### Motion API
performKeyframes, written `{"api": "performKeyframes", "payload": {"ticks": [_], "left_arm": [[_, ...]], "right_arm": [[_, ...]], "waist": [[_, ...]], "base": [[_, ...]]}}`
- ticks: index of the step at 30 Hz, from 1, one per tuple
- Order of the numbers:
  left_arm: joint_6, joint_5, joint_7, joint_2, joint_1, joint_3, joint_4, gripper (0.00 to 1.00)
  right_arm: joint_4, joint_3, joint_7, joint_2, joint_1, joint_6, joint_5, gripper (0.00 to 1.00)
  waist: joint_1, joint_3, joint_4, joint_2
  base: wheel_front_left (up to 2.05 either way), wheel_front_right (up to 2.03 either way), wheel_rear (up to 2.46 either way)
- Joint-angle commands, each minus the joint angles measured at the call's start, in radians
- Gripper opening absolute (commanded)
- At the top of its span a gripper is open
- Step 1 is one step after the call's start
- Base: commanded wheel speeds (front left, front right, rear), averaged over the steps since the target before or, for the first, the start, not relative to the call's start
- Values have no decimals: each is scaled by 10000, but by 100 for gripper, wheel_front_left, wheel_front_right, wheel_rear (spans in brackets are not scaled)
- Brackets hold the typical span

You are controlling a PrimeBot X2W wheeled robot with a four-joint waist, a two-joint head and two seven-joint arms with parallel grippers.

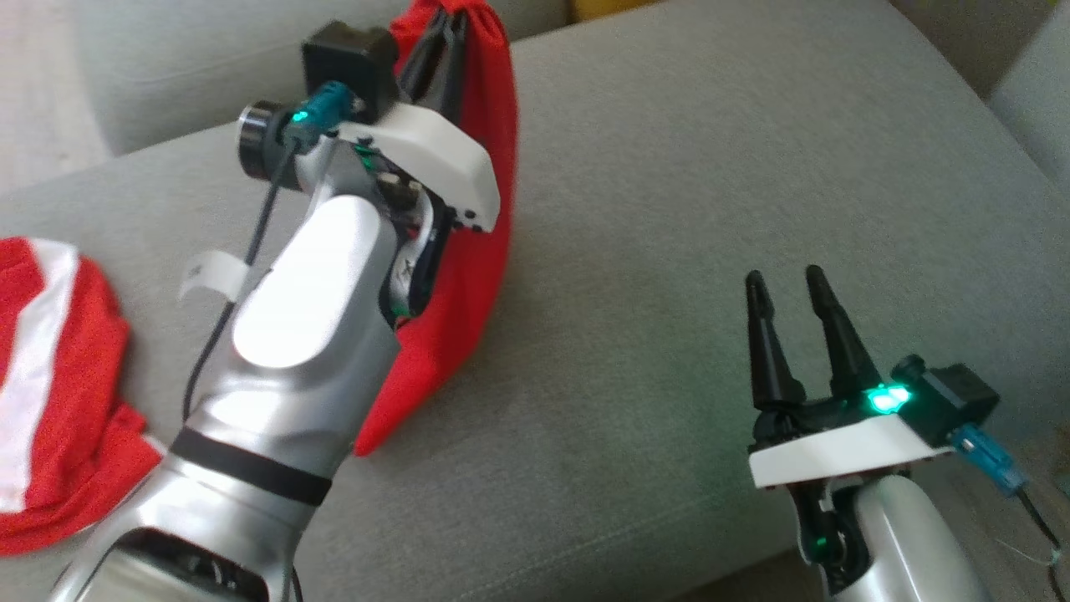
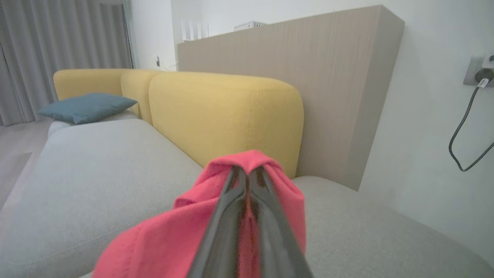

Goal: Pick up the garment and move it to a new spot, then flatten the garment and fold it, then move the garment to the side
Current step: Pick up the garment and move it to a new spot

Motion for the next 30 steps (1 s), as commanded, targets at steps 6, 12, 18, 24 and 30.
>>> {"api": "performKeyframes", "payload": {"ticks": [6, 12, 18, 24, 30], "left_arm": [[-122, -512, -605, 83, -668, -403, 719, 100], [-117, -854, -944, 77, -940, -586, 1249, 100], [-190, -875, -1224, 361, -637, -420, 1479, 100], [-181, -799, -1330, 981, 539, -292, 975, 100], [56, -848, -1353, 1408, 2120, -23, 8, 100]], "right_arm": [[-392, 244, -107, -47, -506, 77, 130, 100], [-315, -136, -107, -47, -414, 77, 57, 100], [-208, -646, -107, -47, -239, 77, -208, 100], [-96, -1158, -107, -47, 44, 77, -463, 100], [-45, -1419, -107, -47, 331, 77, -680, 100]], "waist": [[0, 359, -360, 0], [0, 194, 369, 0], [0, -163, 1541, 0], [0, -582, 2662, 0], [0, -886, 3383, 0]], "base": [[0, 0, 0], [0, 0, 0], [0, 0, 0], [0, 0, 0], [0, 0, 0]]}}
